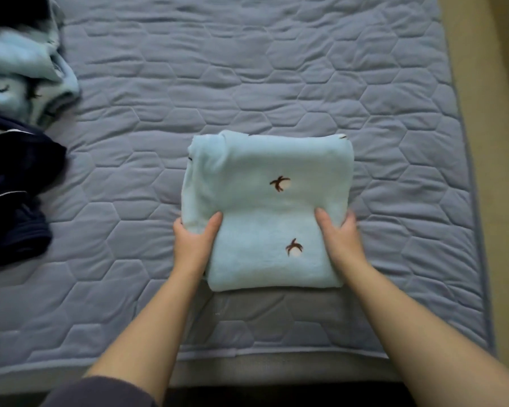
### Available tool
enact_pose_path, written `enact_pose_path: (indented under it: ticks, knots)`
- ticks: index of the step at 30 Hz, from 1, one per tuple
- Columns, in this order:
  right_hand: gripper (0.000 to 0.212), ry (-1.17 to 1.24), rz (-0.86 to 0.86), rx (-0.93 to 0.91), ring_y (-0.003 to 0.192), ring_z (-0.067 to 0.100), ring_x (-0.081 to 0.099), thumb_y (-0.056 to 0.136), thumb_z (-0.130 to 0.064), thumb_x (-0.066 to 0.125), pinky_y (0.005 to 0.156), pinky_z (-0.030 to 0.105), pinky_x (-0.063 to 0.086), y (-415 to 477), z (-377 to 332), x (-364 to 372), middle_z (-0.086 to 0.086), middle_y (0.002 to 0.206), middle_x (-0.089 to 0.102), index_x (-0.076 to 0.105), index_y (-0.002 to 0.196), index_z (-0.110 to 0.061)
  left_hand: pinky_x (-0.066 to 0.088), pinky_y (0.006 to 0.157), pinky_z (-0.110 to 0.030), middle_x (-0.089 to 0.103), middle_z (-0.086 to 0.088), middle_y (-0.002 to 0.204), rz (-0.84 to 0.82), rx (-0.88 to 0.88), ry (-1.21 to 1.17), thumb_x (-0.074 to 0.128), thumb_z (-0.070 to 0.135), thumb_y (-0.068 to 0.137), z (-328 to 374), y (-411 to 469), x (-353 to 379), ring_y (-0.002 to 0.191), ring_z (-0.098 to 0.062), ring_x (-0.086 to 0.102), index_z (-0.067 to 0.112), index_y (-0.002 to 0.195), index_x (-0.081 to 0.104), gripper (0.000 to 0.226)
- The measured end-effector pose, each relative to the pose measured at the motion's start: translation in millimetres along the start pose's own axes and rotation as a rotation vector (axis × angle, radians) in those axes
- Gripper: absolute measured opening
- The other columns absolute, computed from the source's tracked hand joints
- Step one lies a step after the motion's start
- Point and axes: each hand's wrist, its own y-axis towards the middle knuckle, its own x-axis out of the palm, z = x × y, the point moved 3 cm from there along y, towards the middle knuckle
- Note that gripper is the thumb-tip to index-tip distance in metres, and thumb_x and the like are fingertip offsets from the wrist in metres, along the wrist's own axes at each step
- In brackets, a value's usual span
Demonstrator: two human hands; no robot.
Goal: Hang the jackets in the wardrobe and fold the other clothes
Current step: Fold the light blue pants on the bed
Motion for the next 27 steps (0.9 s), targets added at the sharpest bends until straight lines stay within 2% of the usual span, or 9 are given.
enact_pose_path:
  ticks: [4, 5, 7, 10, 14, 19, 23, 25, 27]
  knots:
    - [0.046, 0.343, -0.286, 0.325, 0.097, 0.027, 0.067, 0.087, -0.038, 0.064, 0.082, 0.038, 0.055, -13.7, -9.1, -12.5, 0.012, 0.112, 0.069, 0.058, 0.124, -0.011, 0.054, 0.076, -0.033, 0.073, -0.004, 0.100, -0.355, -0.332, -0.051, 0.074, 0.051, 0.069, 9.8, -8.1, -11.4, 0.090, -0.021, 0.069, 0.017, 0.113, 0.063, 0.056]
    - [0.041, 0.382, -0.368, 0.373, 0.094, 0.028, 0.069, 0.089, -0.038, 0.061, 0.080, 0.039, 0.056, -22.1, -15.0, -17.8, 0.012, 0.108, 0.071, 0.060, 0.121, -0.012, 0.054, 0.076, -0.034, 0.073, -0.006, 0.100, -0.440, -0.402, -0.061, 0.071, 0.052, 0.071, 15.5, -15.1, -15.7, 0.091, -0.022, 0.069, 0.017, 0.110, 0.064, 0.054]
    - [0.032, 0.436, -0.478, 0.440, 0.083, 0.025, 0.071, 0.094, -0.036, 0.051, 0.069, 0.034, 0.057, -45.4, -28.8, -30.8, 0.010, 0.099, 0.074, 0.062, 0.115, -0.015, 0.053, 0.081, -0.037, 0.072, -0.011, 0.102, -0.497, -0.483, -0.110, 0.066, 0.046, 0.080, 28.0, -35.3, -28.7, 0.092, -0.026, 0.068, 0.015, 0.112, 0.065, 0.045]
    - [0.031, 0.486, -0.503, 0.501, 0.072, 0.025, 0.072, 0.097, -0.031, 0.042, 0.056, 0.029, 0.057, -93.1, -50.2, -54.3, 0.011, 0.091, 0.074, 0.062, 0.111, -0.013, 0.052, 0.081, -0.039, 0.070, -0.017, 0.102, -0.444, -0.501, -0.107, 0.064, 0.036, 0.085, 49.1, -80.1, -56.6, 0.090, -0.030, 0.066, 0.009, 0.115, 0.062, 0.040]
    - [0.031, 0.418, -0.501, 0.501, 0.067, 0.022, 0.071, 0.099, -0.029, 0.039, 0.057, 0.027, 0.054, -174.2, -96.1, -88.1, 0.009, 0.084, 0.074, 0.062, 0.107, -0.010, 0.054, 0.051, -0.025, 0.073, -0.008, 0.073, -0.412, -0.523, -0.144, 0.064, 0.035, 0.086, 90.4, -160.7, -108.3, 0.059, -0.020, 0.068, 0.012, 0.097, 0.064, 0.026]
    - [0.027, 0.377, -0.567, 0.400, 0.063, 0.014, 0.070, 0.100, -0.021, 0.035, 0.056, 0.022, 0.053, -269.8, -157.8, -121.0, 0.002, 0.074, 0.074, 0.059, 0.106, -0.010, 0.050, 0.061, -0.032, 0.070, -0.010, 0.088, -0.320, -0.530, -0.258, 0.064, 0.032, 0.087, 136.3, -262.2, -185.1, 0.077, -0.024, 0.064, 0.010, 0.109, 0.063, 0.032]
    - [0.031, 0.298, -0.677, 0.290, 0.062, 0.014, 0.070, 0.098, -0.010, 0.037, 0.048, 0.019, 0.051, -333.1, -185.0, -129.6, 0.005, 0.080, 0.074, 0.050, 0.126, -0.006, 0.050, 0.066, -0.034, 0.071, -0.014, 0.090, -0.209, -0.506, -0.368, 0.066, 0.029, 0.086, 142.9, -338.7, -247.2, 0.082, -0.027, 0.065, 0.005, 0.113, 0.063, 0.036]
    - [0.038, 0.216, -0.791, 0.225, 0.081, 0.021, 0.070, 0.098, -0.009, 0.038, 0.062, 0.026, 0.055, -364.0, -195.9, -125.2, 0.012, 0.107, 0.068, 0.043, 0.136, -0.007, 0.050, 0.067, -0.034, 0.069, -0.018, 0.103, -0.074, -0.468, -0.449, 0.069, 0.025, 0.084, 139.3, -380.0, -277.7, 0.083, -0.027, 0.064, 0.001, 0.113, 0.062, 0.039]
    - [0.045, 0.109, -0.887, 0.075, 0.113, 0.033, 0.057, 0.097, -0.004, 0.038, 0.093, 0.043, 0.049, -392.7, -206.9, -118.1, 0.017, 0.134, 0.052, 0.035, 0.141, -0.011, 0.052, 0.074, -0.036, 0.066, -0.021, 0.110, 0.063, -0.450, -0.556, 0.070, 0.024, 0.083, 129.2, -428.7, -304.6, 0.089, -0.029, 0.064, 0.000, 0.116, 0.060, 0.042]
